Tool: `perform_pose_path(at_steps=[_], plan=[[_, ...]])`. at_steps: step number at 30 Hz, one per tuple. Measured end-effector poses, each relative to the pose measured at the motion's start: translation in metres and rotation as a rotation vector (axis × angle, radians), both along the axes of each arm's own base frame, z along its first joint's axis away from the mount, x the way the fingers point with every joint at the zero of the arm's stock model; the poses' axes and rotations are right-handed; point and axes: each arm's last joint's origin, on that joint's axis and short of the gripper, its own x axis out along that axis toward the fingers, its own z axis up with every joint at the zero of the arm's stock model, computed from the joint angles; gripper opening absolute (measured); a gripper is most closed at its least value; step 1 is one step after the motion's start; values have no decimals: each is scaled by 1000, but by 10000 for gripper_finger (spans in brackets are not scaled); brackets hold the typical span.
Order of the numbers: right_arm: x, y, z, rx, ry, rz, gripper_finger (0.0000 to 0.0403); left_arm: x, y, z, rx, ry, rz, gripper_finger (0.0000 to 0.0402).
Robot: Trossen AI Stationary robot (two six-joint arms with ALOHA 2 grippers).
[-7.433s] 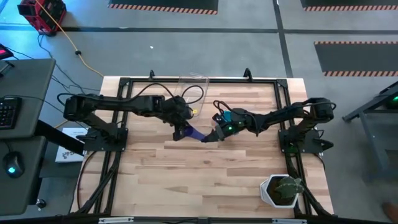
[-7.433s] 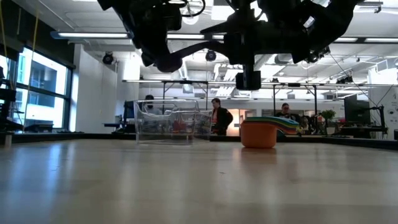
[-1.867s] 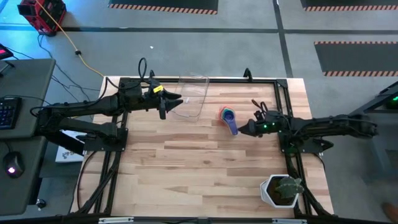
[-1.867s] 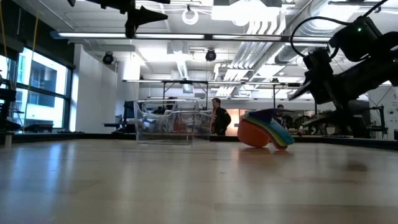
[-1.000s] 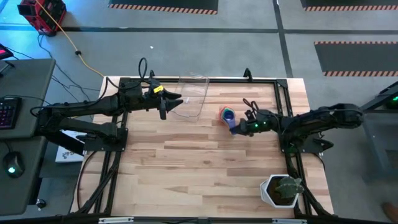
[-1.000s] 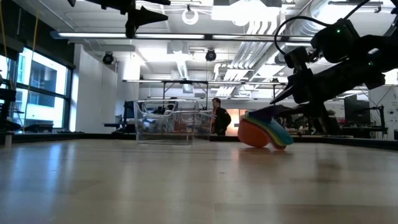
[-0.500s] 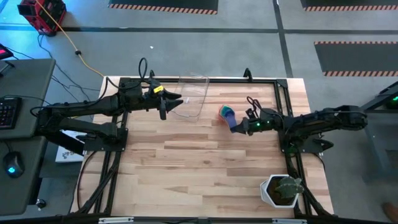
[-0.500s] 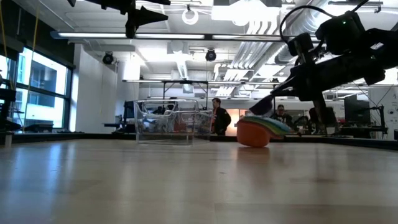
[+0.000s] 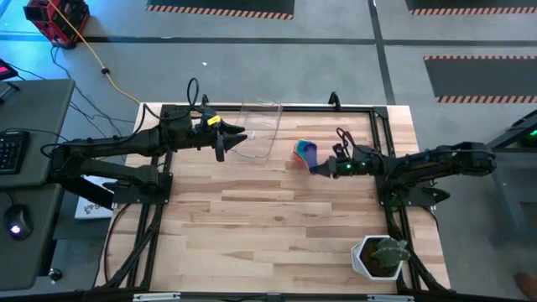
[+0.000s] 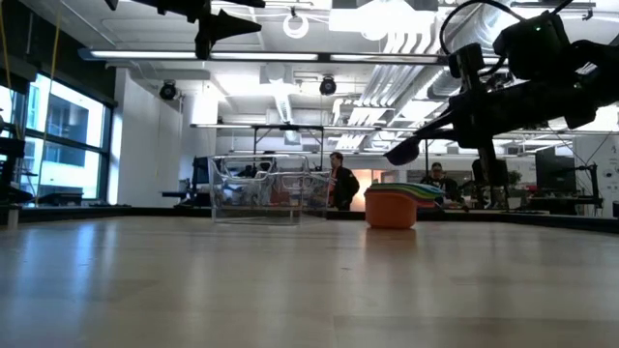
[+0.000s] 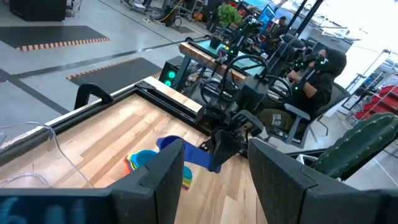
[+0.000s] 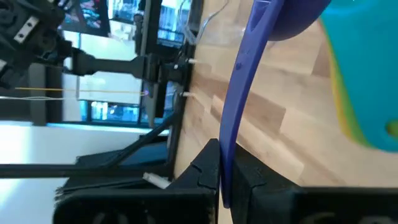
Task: Nest measuring cups in basket
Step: Put the purple measuring cup on top of the light blue measuring cup
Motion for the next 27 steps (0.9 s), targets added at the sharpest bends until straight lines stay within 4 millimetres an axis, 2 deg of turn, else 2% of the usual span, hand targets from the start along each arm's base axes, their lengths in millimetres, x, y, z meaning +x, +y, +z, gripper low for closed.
perform_pose_path(at_steps=[5, 8, 13, 19, 27], plan=[[10, -7, -2, -71, 47, -10, 1, 0, 0, 0, 0, 0, 0, 170], [15, -15, -2, -101, 17, 4, 0, 0, 0, 0, -4, -2, 1, 170], [15, -24, -17, -83, 60, 160, 0, 0, 0, 0, -7, -3, 1, 170], [13, -34, -15, -85, 25, 145, 0, 0, 0, 0, -9, -4, 2, 170], [11, -37, -19, -42, 67, 106, 6, 0, 0, 0, -9, -4, 2, 170]])
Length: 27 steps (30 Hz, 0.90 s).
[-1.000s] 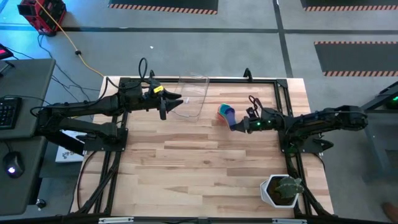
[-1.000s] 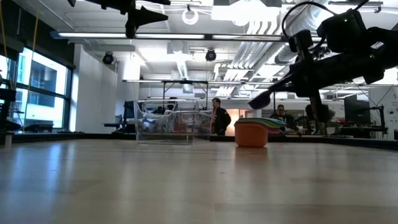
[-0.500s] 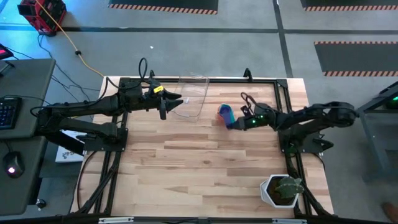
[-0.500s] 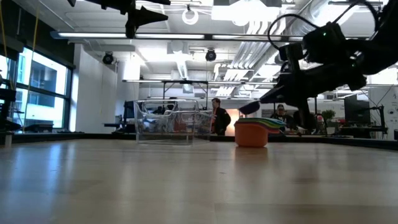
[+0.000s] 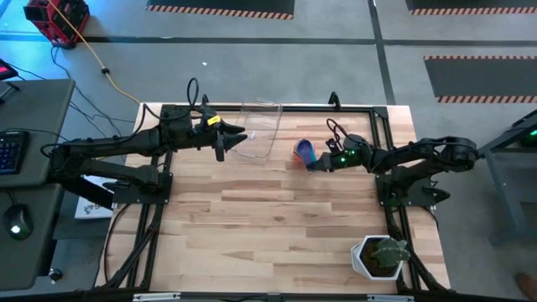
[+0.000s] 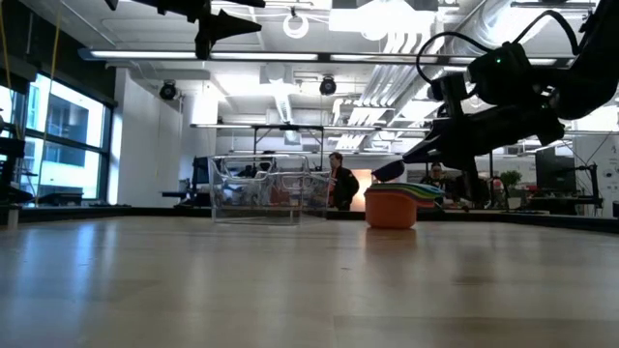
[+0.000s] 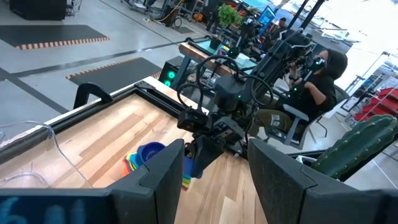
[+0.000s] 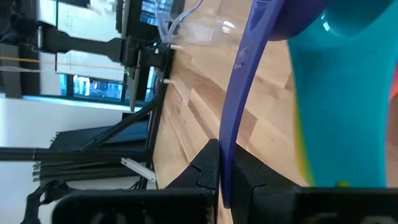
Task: Nest measuring cups in basket
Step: Put the purple measuring cup on top of the light blue measuring cup
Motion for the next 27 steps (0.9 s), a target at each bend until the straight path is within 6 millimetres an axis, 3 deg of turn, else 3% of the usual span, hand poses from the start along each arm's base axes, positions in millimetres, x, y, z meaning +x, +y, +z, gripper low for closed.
perform_pose_path(at_steps=[7, 13, 19, 27], plan=[[0, 0, 0, 41, 2, -11, 36, 0, 0, 0, 1, 0, 0, 170], [-1, -2, 0, 73, 1, -5, 112, 0, 0, 0, 1, 0, 0, 170], [-6, -11, 3, 149, -30, 114, 184, 0, 0, 0, 3, 1, 0, 170], [-12, -21, 4, 236, -37, 131, 204, 0, 0, 0, 3, 2, 0, 170]])
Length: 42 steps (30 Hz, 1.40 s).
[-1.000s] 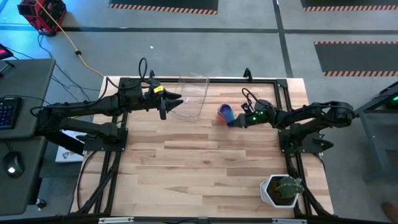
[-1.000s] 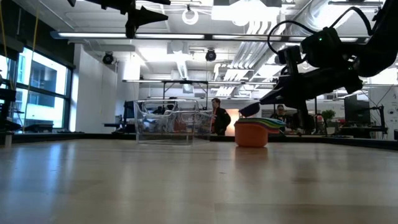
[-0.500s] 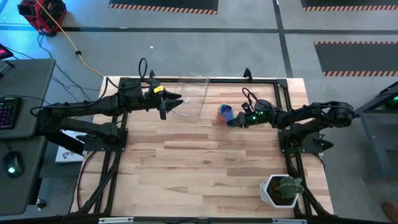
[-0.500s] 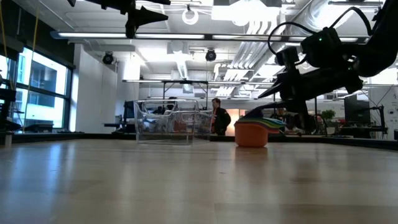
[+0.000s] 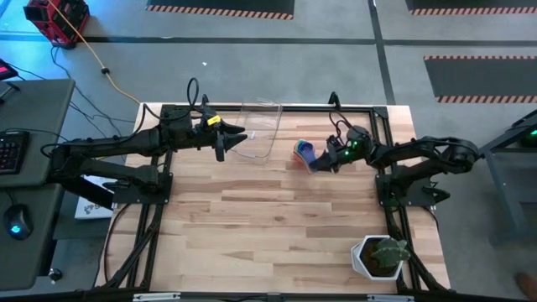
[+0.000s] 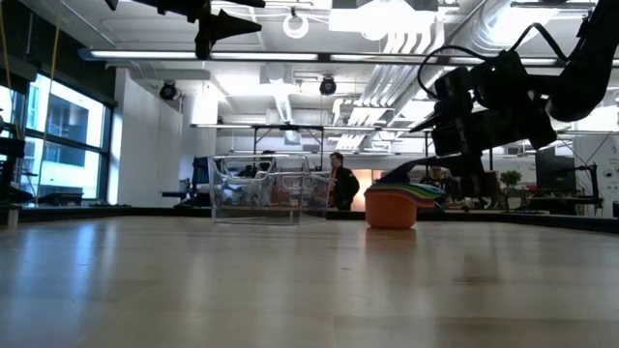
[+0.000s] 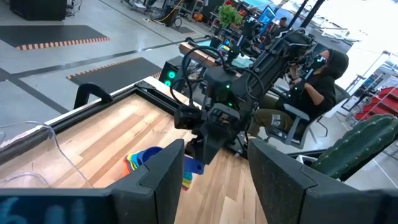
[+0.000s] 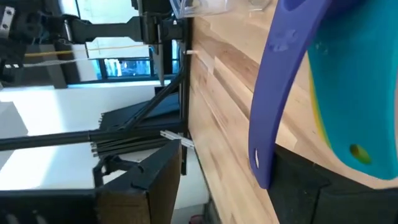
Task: Nest measuring cups in basket
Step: Put the purple measuring cup on top of the light blue measuring cup
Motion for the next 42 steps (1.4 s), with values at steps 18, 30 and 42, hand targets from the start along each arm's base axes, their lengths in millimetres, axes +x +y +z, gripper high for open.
perform_pose_path(at_steps=[18, 30, 42], plan=[[-14, -3, 6, 14, 162, -117, 204, 0, 0, 0, 23, 6, -3, 170], [6, -20, 51, -230, 353, -72, 204, 0, 0, 0, 24, 7, -3, 170], [9, -24, 67, -406, 418, -40, 175, 0, 0, 0, 22, 7, -3, 170]])
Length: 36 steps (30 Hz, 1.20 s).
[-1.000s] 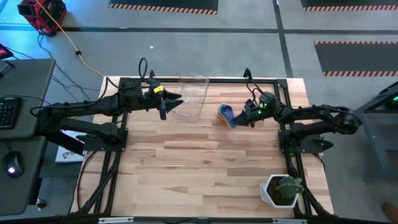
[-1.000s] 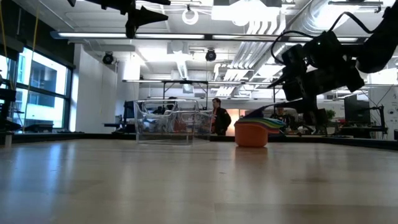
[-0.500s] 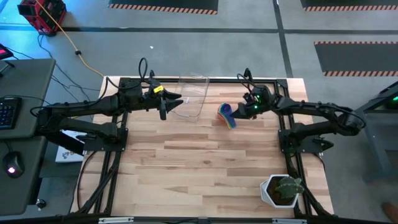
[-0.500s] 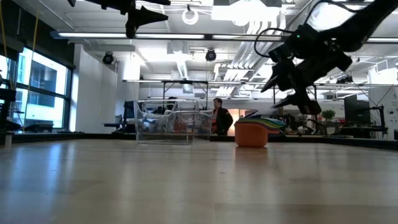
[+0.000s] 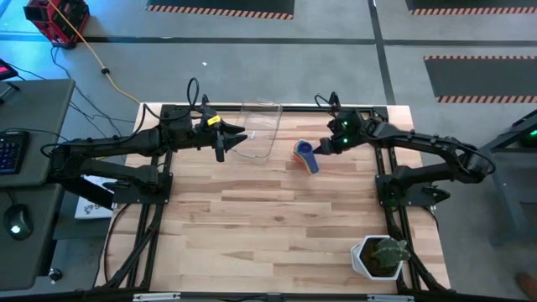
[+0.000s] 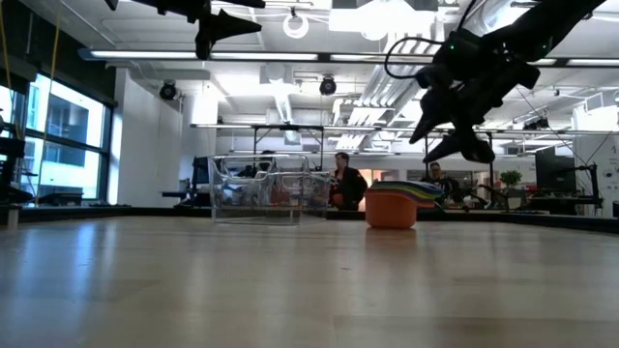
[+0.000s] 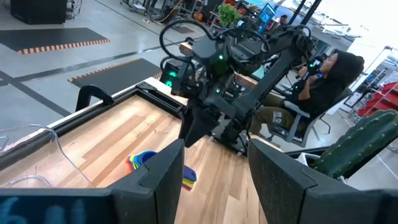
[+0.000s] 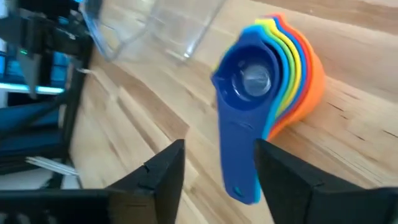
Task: Nest measuring cups in basket
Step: Put the purple measuring cup on top of the light blue measuring cup
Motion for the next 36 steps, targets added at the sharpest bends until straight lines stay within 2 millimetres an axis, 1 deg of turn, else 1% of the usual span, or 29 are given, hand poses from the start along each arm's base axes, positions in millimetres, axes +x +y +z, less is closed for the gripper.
perform_pose_path(at_steps=[6, 9, 10, 11, 14, 17, 20, 23, 29, 36], plan=[[-1, 21, -6, -57, 34, 35, 89, 0, 0, 0, 1, 0, 2, 170], [-10, 31, -13, -92, 132, -49, 32, 0, 0, 0, 1, 0, 4, 170], [-14, 33, -17, -99, 160, -83, 16, 0, 0, 0, 1, 0, 5, 170], [-16, 34, -21, -93, 174, -115, 9, 0, 0, 0, 1, 0, 5, 170], [-20, 38, -34, -62, 192, -213, 15, 0, 0, 0, 2, 0, 11, 170], [-18, 42, -47, -30, 171, -269, 4, 0, 1, 0, 5, 1, 35, 170], [-9, 43, -48, -17, 97, -281, 5, 0, 1, 0, 7, 1, 52, 170], [-4, 46, -53, 1, 126, -270, 1, 1, 2, -1, 6, 5, 54, 170], [5, 51, -60, 32, 161, -240, 0, 11, 3, -11, -37, 45, 46, 170], [10, 57, -59, 67, 122, -226, 0, 22, 0, -22, -55, 92, -11, 170]])
